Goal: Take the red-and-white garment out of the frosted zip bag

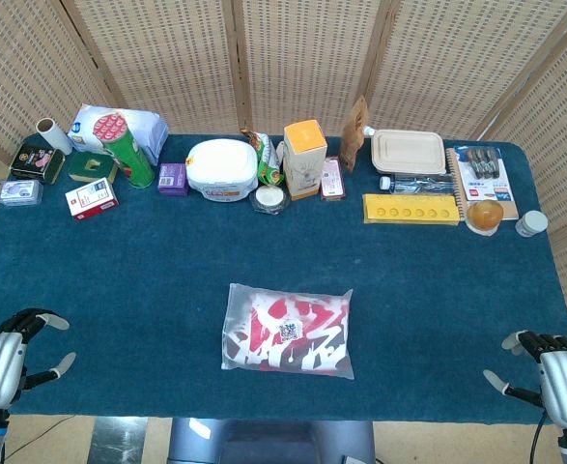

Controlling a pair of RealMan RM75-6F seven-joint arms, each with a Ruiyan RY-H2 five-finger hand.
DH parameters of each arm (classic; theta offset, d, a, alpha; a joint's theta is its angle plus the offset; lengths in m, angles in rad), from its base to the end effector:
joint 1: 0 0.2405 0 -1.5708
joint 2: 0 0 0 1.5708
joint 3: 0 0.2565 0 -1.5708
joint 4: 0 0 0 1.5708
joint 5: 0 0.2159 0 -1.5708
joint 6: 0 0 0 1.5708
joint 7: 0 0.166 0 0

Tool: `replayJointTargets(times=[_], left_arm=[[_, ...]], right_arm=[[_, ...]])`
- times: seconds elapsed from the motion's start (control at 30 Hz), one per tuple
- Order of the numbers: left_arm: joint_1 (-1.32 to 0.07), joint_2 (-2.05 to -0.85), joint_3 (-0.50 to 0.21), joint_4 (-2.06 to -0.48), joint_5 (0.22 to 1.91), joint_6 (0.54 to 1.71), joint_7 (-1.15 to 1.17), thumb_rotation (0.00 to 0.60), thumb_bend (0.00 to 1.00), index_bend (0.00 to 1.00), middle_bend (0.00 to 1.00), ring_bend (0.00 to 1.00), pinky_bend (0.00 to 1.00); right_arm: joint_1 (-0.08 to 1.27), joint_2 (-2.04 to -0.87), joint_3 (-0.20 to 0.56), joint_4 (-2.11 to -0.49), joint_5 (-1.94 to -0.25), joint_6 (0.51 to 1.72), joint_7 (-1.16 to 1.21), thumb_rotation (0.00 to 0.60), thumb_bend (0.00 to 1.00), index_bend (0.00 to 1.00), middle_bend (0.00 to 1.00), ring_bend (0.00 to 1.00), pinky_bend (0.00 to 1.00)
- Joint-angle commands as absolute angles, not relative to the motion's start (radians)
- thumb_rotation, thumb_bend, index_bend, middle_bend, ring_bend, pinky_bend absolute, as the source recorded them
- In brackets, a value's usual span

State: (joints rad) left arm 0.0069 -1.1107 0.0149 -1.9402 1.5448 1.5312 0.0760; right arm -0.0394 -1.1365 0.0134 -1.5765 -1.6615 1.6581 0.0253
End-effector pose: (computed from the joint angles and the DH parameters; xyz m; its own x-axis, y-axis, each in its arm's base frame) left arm -0.2565 0.1609 0.1310 0.1641 0.0568 0.9848 0.9855 0.0340 -0.1662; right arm -0.3082 -0.1554 0.1610 0.3868 0.0827 0.9184 -0.9182 -0.0570 0.3919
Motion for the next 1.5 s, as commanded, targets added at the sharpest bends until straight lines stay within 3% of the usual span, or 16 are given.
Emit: replayJointTargets(times=[0.03, 0.97, 1.27, 1.5], left_arm=[[0.007, -1.111, 0.016, -1.942, 1.544, 1.529, 0.079, 0.600, 0.22, 0.44, 0.38, 0.26, 0.30], [0.012, -1.084, 0.016, -1.958, 1.559, 1.544, 0.084, 0.600, 0.22, 0.44, 0.38, 0.26, 0.30], [-0.001, -1.060, 0.004, -1.965, 1.555, 1.536, 0.105, 0.600, 0.22, 0.44, 0.38, 0.26, 0.30], [-0.017, -1.038, -0.010, -1.970, 1.556, 1.529, 0.114, 0.600, 0.22, 0.44, 0.38, 0.26, 0.30]], right_arm=[[-0.038, -1.137, 0.013, -1.575, -1.662, 1.657, 0.028, 0.453, 0.13, 0.48, 0.55, 0.55, 0.50], [-0.022, -1.102, -0.004, -1.593, -1.708, 1.645, 0.070, 0.452, 0.13, 0.45, 0.55, 0.55, 0.50], [0.122, -1.024, -0.016, -1.731, -1.804, 1.472, 0.132, 0.453, 0.13, 0.34, 0.48, 0.51, 0.50], [0.276, -0.983, -0.004, -1.913, -1.825, 1.242, 0.090, 0.455, 0.11, 0.15, 0.30, 0.38, 0.43]])
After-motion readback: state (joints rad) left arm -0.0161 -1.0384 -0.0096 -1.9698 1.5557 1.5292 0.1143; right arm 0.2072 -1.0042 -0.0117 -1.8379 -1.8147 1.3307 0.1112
